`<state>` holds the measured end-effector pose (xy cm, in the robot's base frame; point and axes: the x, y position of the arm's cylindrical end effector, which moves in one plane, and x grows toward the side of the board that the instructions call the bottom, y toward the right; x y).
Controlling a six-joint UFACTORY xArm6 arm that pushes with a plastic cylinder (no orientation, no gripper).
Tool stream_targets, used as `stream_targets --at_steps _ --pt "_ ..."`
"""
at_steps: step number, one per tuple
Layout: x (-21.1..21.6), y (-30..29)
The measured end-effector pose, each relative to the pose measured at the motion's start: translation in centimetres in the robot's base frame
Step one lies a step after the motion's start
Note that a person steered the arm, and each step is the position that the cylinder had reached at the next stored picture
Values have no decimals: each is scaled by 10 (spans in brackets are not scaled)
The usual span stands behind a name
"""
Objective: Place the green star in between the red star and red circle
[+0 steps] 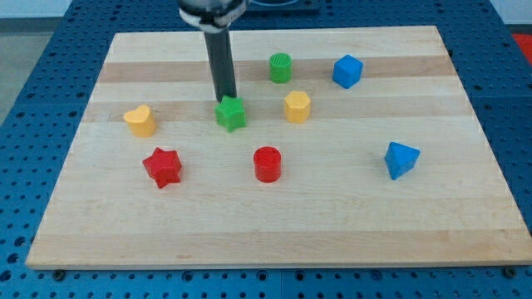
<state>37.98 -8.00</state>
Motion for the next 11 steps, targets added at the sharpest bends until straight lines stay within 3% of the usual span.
stream_targets --at_steps 1,3,7,11 --pt "48 0" --pt "33 2" --pt "62 57" --pt "90 -3"
